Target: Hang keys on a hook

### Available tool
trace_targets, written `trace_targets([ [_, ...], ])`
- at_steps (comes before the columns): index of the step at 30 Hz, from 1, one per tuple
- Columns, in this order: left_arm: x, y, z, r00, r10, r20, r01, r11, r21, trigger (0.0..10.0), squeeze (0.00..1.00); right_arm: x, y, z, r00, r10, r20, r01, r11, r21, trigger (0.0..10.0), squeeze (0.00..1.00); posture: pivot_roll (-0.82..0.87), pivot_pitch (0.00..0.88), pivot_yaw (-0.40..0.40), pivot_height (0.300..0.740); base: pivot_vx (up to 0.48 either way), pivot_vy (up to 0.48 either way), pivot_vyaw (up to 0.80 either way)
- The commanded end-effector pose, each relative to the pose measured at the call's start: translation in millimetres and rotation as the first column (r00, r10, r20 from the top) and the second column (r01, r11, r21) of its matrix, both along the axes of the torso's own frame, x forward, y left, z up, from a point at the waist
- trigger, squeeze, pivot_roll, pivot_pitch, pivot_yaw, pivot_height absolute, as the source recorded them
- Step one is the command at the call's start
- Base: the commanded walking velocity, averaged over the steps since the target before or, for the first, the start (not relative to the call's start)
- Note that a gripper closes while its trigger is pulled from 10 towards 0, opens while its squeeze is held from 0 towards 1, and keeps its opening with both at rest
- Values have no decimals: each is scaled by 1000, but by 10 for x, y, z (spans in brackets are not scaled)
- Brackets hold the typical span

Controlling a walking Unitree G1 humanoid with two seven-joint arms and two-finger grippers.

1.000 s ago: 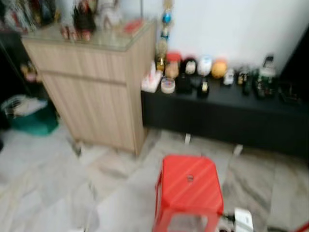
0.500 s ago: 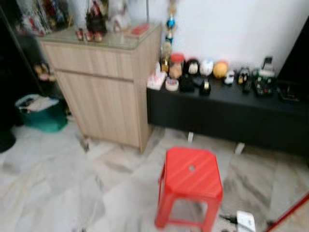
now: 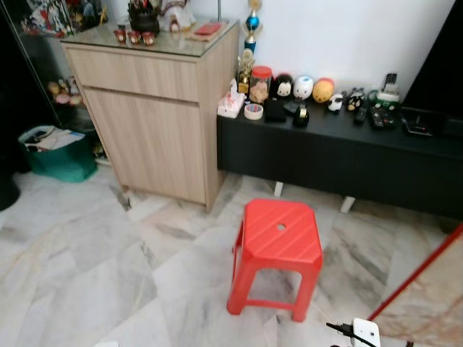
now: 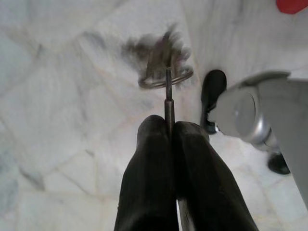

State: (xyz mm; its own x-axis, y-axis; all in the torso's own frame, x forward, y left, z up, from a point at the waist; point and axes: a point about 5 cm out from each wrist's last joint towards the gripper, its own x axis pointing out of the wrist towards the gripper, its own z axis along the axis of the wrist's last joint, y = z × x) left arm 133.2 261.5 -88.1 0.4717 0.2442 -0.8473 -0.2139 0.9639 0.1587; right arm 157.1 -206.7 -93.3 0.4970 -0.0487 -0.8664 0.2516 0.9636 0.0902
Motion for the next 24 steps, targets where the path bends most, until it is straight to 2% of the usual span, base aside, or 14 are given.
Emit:
trace_targets([
  [1,20,-32,-3,1000,-8,2,8,1000,-7,10000,0,20,-68,20,1000,-9,7,10,1000,-20,10000,0,68,0,-49,740,0,0,0],
  [10,65,-42,8,1000,-7,7,7,1000,-17,10000,0,29,-69,24,1000,-15,12,15,1000,-20,10000,0,67,0,-52,740,0,0,0],
  [17,128,-184,-13,1000,-28,2,28,999,-29,10000,0,32,-73,26,1000,-18,14,18,1000,-23,10000,0,69,0,-55,740,0,0,0],
  [24,128,-217,-25,998,-63,-24,62,998,-14,10000,0,31,-76,26,1000,-17,12,17,1000,-23,10000,0,70,0,-57,740,0,0,0],
])
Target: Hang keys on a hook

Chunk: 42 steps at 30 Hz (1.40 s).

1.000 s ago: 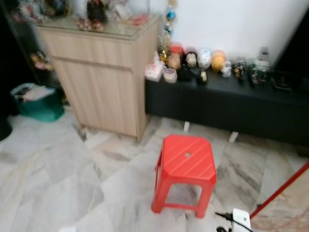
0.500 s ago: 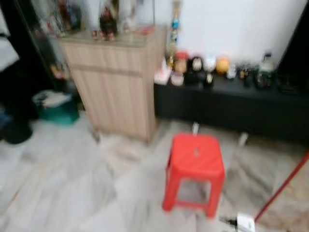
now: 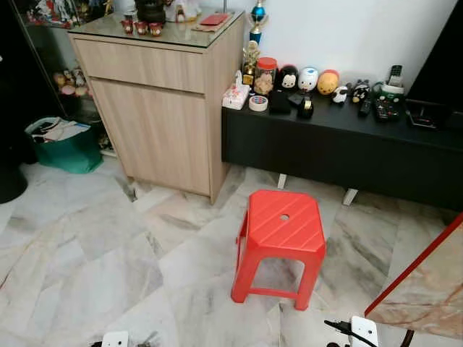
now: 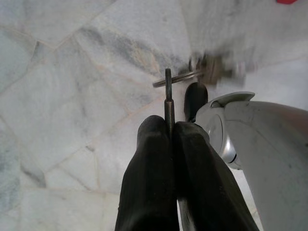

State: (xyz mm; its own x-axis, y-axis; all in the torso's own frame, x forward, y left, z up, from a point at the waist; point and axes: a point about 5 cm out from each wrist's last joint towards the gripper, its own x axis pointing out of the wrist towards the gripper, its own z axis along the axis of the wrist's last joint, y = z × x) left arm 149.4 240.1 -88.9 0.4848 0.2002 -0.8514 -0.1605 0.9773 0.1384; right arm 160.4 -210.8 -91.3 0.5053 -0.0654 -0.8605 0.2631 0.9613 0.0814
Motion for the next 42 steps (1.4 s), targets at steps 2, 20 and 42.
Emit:
trace_targets([
  [2,-49,10,-19,999,-11,-31,11,1000,12,10000,0,-4,-35,5,1000,-3,1,3,1000,-12,10000,0,69,0,-56,740,0,0,0],
  [20,-259,110,-60,996,-29,-80,32,999,26,10000,0,-25,-24,-5,1000,-2,0,2,1000,-14,10000,0,67,0,-45,740,0,-153,0],
  [42,-200,21,-66,995,-67,-76,70,997,27,10000,0,-15,-10,-5,1000,-20,-1,20,1000,0,10000,0,67,0,-48,740,0,-321,0],
])
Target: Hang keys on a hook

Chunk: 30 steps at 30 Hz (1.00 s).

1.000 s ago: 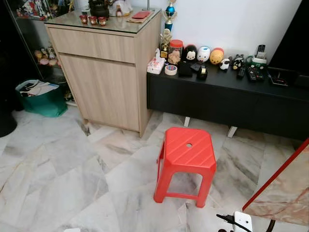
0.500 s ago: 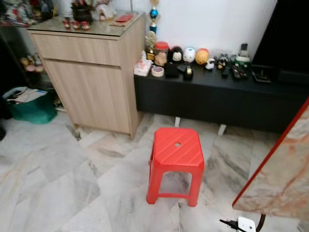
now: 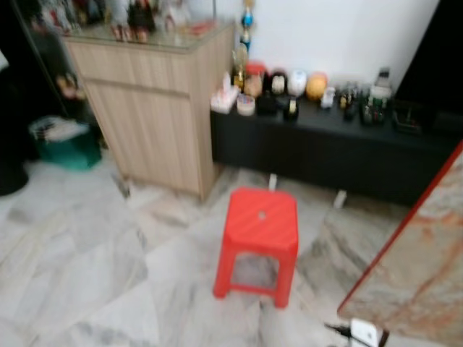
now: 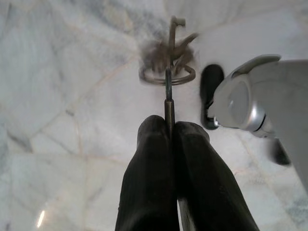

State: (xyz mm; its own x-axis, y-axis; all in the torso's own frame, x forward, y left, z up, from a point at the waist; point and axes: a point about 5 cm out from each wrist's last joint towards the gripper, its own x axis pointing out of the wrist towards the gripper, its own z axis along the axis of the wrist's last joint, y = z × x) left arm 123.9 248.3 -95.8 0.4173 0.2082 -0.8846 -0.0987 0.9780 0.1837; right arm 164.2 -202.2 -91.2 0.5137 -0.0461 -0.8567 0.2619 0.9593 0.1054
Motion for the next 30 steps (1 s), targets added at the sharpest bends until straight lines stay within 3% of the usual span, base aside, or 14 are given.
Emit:
trace_targets([
  [1,57,-60,3,1000,-20,14,20,1000,-6,10000,0,-53,-96,-5,1000,-21,-11,21,1000,-22,10000,0,67,0,-48,740,0,-337,0],
  [11,58,-62,3,1000,-27,14,27,1000,-5,10000,0,-47,-102,-2,1000,-20,-11,20,1000,-24,10000,0,60,0,-47,740,0,-351,0],
  [22,-37,49,6,1000,-25,1,25,1000,3,10000,0,-46,-110,0,1000,-25,-10,25,999,-23,10000,0,58,0,-49,740,0,-368,0],
  [30,-43,-8,-11,999,-32,-1,32,999,-3,10000,0,-42,-111,2,1000,-21,-10,21,1000,-20,10000,0,59,0,-52,740,0,-368,0],
])
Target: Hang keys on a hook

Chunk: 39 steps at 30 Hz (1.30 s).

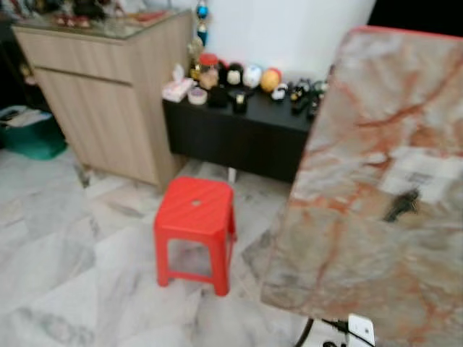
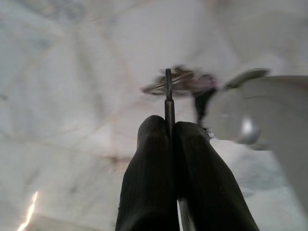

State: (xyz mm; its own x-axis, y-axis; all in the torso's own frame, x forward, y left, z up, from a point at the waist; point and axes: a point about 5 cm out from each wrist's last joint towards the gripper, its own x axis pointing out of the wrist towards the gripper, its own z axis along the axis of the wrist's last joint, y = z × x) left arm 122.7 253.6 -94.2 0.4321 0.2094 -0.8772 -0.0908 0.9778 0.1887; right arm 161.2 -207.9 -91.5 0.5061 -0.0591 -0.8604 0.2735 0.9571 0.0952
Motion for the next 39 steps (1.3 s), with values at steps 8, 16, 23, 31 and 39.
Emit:
trace_targets([
  [8,-10,-90,-29,999,-33,-13,33,999,-11,10000,0,-12,-54,5,1000,-20,-1,20,1000,-11,10000,0,60,0,-52,740,0,-367,0],
  [16,-21,-76,-28,999,-38,-15,38,999,-8,10000,0,-19,-55,1,1000,-11,-12,11,1000,-17,10000,0,59,0,-51,740,0,-366,-114],
  [23,-64,-24,-25,999,-34,-20,34,999,-3,10000,0,-16,-57,3,1000,-11,-9,11,1000,-21,10000,0,59,0,-51,740,0,-368,-462],
  [31,-90,-29,-33,999,-36,-24,36,999,-4,10000,0,-9,-59,6,1000,12,-11,-13,999,-31,10000,0,57,0,-52,740,0,-368,0],
  [39,-5,-229,-62,998,-59,-17,58,998,-22,10000,0,-11,-64,6,999,33,-17,-34,998,-46,10000,0,54,0,-49,740,0,-368,0],
])
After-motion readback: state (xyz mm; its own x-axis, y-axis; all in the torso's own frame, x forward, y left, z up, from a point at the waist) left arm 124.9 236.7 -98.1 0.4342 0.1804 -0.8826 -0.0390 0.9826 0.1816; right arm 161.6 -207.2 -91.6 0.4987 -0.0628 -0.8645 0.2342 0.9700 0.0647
